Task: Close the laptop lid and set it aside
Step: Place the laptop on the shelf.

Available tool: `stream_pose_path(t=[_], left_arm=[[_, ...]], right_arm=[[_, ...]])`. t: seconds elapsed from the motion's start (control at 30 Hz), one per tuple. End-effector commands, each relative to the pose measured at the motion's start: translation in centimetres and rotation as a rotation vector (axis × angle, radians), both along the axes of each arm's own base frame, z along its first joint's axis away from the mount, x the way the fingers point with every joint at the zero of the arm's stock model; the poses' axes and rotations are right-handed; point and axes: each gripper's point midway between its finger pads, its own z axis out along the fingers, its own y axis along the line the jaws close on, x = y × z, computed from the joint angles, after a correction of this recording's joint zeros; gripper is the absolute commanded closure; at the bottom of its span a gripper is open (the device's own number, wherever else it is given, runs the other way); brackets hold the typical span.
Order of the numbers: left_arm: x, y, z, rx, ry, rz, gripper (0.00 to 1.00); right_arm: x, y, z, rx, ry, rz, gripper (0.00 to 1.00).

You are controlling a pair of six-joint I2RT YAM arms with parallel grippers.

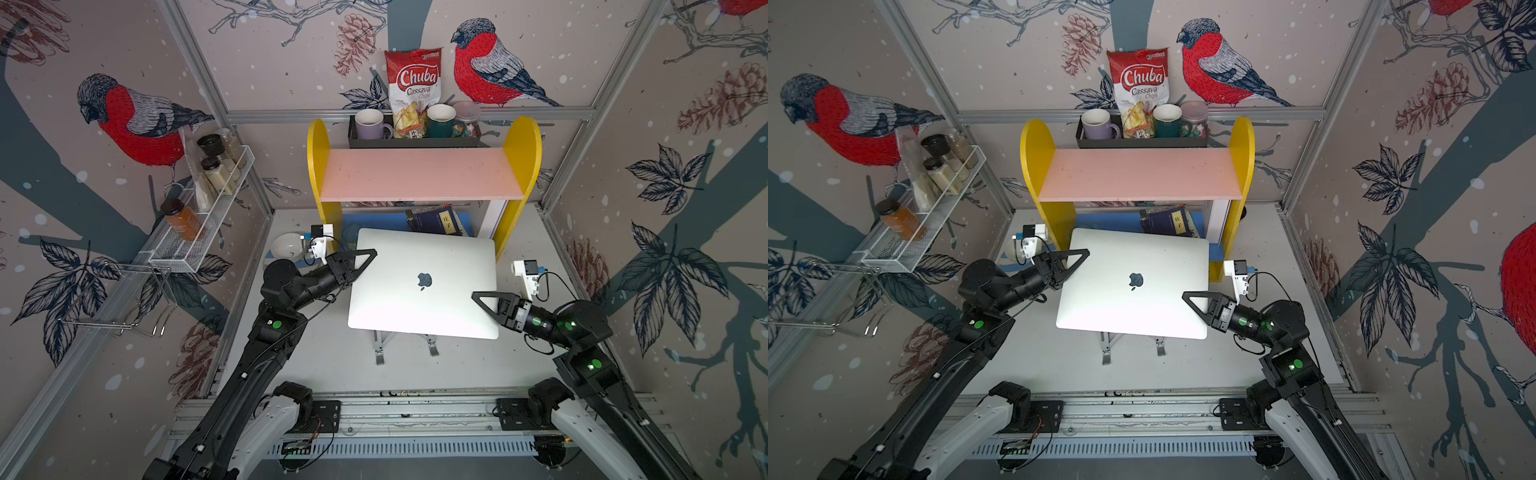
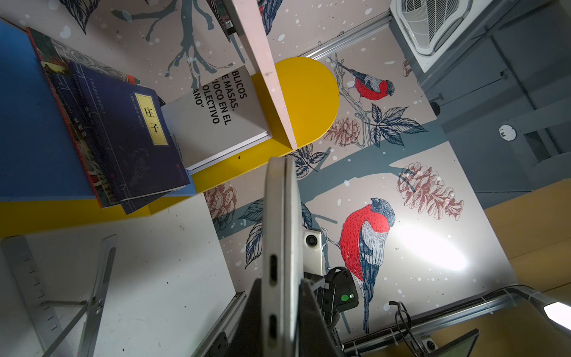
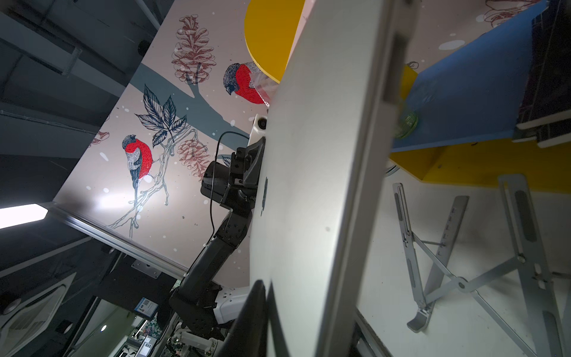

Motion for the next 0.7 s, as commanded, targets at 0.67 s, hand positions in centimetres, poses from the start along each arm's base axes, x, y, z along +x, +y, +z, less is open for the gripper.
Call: stream_pose_path(t=[0.67], left_arm=[[4.6,3.5,7.0,0.0,-0.044,0.31,1.0]], right_arm=[[1.8,1.0,10.1,0.056,-0.031,0.034,1.0]])
